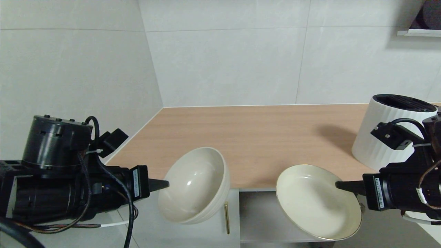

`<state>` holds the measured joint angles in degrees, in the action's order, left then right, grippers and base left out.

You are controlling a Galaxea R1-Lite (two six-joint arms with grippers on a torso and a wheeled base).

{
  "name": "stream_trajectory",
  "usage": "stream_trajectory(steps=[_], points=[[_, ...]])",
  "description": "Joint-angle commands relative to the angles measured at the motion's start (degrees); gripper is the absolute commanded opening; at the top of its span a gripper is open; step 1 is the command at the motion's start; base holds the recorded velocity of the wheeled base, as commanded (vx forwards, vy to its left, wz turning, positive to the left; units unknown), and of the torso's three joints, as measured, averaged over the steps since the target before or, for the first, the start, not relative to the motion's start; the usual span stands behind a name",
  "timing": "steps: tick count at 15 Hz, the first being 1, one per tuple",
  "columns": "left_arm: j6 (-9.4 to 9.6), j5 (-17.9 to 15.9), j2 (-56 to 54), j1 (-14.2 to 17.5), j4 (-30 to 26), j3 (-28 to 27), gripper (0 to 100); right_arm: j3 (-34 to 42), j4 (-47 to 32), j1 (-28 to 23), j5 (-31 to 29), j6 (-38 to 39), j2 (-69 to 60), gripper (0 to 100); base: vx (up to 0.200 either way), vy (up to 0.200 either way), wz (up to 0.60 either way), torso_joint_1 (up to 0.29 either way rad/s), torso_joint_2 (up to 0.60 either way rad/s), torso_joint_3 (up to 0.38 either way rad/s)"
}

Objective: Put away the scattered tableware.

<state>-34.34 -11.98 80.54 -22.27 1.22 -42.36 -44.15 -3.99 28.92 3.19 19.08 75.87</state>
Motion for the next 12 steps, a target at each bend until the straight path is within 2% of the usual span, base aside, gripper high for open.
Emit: stream_trajectory(steps=[1, 2, 12], points=[[-0.02, -0.06, 0.32, -0.23, 0.28, 0.17, 0, 0.82, 1.0, -0.18, -0.03, -0.01, -0.02, 0, -0.2, 0.0, 0.0, 0.007, 0.0, -0.002], [0.06, -0.06, 0.93, -0.32, 0.36, 0.09, 0, 0.82, 1.09, -0.26, -0.03, -0.09, -0.02, 0, -0.2, 0.0, 0.0, 0.012, 0.0, 0.007], [0.15, 0.29, 1.37, -0.4, 1.07, 0.26, 0, 1.18, 1.17, -0.79, -0.21, -1.15, 1.91, 0, 0.0, 0.0, 0.0, 0.0, 0.0, 0.0]])
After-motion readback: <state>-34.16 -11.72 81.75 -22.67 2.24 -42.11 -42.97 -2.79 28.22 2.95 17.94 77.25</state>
